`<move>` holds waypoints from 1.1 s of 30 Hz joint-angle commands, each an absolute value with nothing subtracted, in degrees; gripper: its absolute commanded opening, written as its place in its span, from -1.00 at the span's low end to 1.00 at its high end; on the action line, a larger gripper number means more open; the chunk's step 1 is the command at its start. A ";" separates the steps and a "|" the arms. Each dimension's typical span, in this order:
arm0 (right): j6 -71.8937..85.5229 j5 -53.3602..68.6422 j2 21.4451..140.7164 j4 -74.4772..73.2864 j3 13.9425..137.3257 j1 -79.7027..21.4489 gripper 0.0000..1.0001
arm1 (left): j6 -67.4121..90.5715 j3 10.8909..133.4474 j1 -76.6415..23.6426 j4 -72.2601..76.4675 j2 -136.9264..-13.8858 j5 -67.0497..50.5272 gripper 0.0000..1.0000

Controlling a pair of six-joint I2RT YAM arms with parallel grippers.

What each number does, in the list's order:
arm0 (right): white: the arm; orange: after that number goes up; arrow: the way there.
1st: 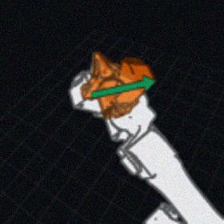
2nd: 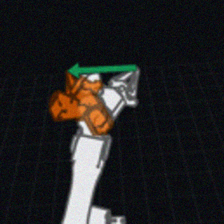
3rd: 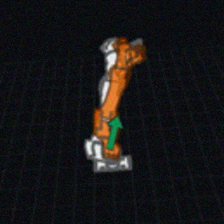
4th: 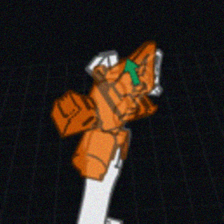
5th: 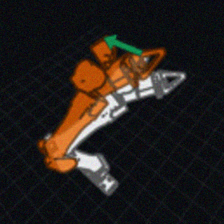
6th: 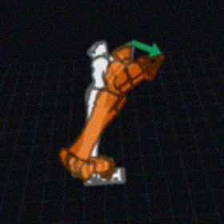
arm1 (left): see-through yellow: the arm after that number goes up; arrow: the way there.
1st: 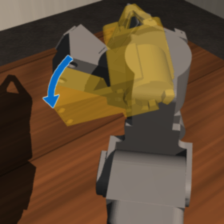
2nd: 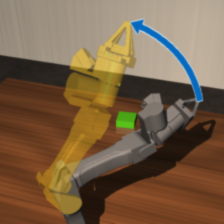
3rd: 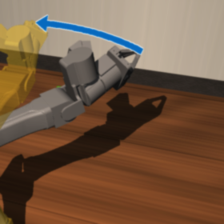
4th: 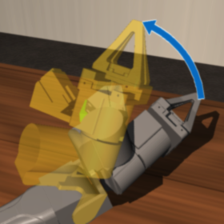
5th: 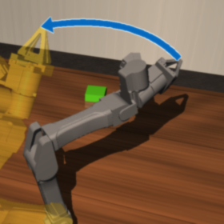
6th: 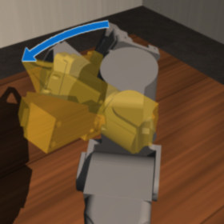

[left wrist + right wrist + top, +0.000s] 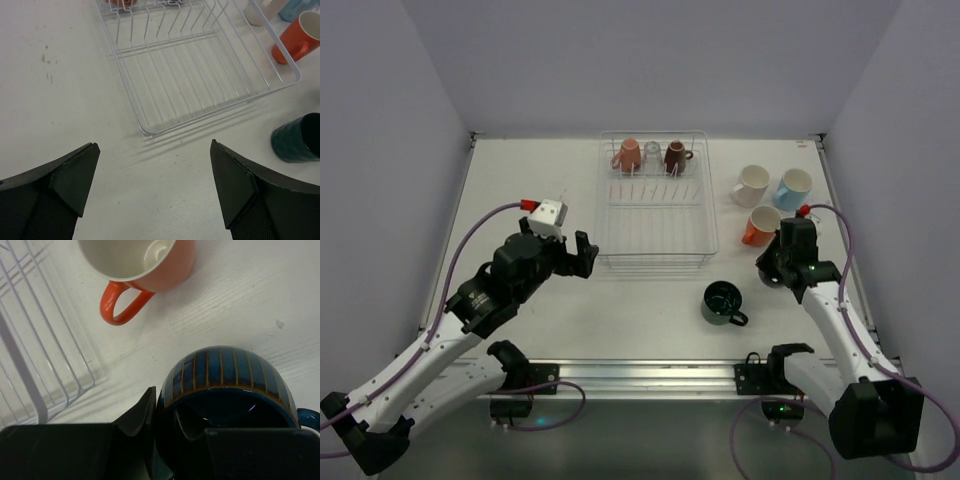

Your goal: Unload the cups from the dish rack

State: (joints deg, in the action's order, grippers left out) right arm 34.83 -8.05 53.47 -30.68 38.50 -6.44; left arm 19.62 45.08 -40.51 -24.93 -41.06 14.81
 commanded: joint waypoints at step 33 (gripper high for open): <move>33.93 10.80 42.29 -21.88 36.21 -0.35 0.37 | 19.94 60.80 -40.17 -23.29 -60.10 10.10 1.00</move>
State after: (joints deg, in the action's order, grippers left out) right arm 35.35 6.92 47.57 -20.16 35.07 -0.43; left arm 18.68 54.41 -40.51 -24.64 -56.16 10.37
